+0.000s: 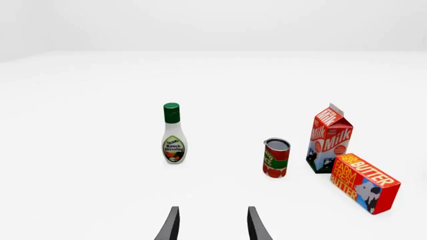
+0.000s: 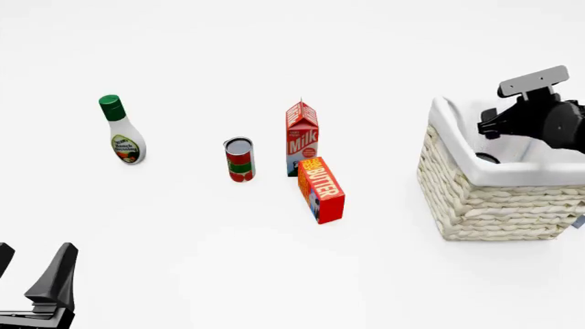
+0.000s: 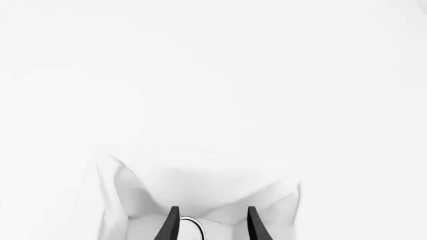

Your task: Pick the alphabet soup and place it in the basket.

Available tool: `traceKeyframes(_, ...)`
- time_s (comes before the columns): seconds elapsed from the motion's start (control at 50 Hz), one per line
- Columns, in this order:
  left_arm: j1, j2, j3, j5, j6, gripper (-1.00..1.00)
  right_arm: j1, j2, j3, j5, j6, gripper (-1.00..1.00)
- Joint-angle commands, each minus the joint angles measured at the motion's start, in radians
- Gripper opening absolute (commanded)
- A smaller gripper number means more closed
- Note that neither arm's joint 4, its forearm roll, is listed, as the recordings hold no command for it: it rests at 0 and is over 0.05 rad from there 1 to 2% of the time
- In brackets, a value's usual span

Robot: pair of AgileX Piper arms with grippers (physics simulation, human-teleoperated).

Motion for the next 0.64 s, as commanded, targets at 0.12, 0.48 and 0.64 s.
traceKeyframes(0.12, 0.0, 0.0, 0.0, 0.0, 0.0, 1.0, 0.028, -0.231, 0.049, 0.031, 0.071, 1.0)
traceKeyframes(0.48, 0.0, 0.0, 0.0, 0.0, 0.0, 1.0, 0.05, -0.709, 0.139, 0.185, 0.138, 1.0)
traceKeyframes(0.64, 0.0, 0.0, 0.0, 0.0, 0.0, 1.0, 0.107, -0.989, 0.268, 0.215, 0.204, 1.0)
